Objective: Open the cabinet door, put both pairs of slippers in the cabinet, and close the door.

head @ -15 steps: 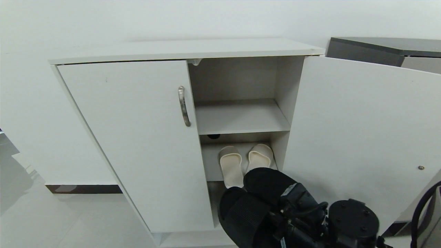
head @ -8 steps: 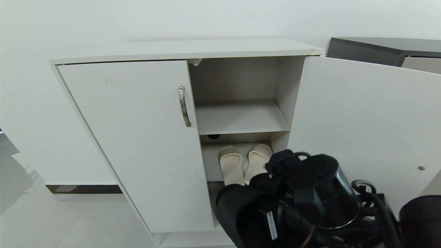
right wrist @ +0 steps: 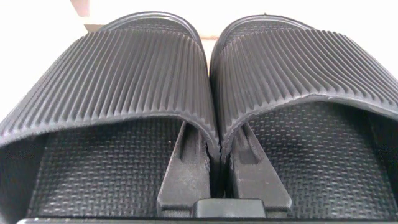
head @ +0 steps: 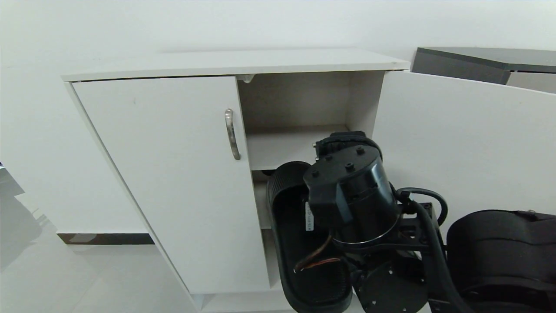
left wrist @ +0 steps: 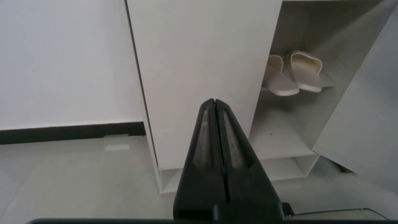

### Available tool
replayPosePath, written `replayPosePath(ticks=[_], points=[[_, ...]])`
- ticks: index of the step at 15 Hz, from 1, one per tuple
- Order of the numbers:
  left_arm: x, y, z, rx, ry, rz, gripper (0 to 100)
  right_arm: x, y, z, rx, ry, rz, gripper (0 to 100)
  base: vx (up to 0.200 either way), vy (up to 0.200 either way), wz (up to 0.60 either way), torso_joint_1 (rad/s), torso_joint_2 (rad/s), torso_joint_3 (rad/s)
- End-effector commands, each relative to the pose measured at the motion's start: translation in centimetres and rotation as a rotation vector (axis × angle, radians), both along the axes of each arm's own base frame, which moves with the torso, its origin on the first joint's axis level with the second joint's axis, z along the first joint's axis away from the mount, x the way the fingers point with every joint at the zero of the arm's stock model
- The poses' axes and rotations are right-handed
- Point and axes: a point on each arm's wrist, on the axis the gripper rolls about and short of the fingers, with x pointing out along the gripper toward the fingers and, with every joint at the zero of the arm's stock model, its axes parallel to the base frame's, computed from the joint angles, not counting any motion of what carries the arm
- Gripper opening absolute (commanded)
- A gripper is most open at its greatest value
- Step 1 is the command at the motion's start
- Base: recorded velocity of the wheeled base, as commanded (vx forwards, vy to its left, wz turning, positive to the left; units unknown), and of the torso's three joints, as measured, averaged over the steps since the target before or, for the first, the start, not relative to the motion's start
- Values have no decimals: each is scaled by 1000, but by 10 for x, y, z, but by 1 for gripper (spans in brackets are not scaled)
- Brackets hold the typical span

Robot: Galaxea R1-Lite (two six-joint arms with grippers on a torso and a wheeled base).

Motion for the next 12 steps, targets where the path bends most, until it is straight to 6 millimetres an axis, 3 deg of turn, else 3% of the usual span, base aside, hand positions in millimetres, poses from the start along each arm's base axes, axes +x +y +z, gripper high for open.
replayPosePath(ticks=[1,4,8,12], points=[[0,0,0,0,0,0,0,6,7,-7,-31,1,3,0,0,0,0,0,0,0],[0,0,0,0,0,0,0,13,19,5,1,-26,9,0,0,0,0,0,0,0],[0,0,0,0,0,-1,0,29,17,-1,-6,-21,-35,0,0,0,0,0,0,0],[0,0,0,-3,0,-1,0,30,17,0,-3,-22,-35,0,200,0,0,-2,6,6]])
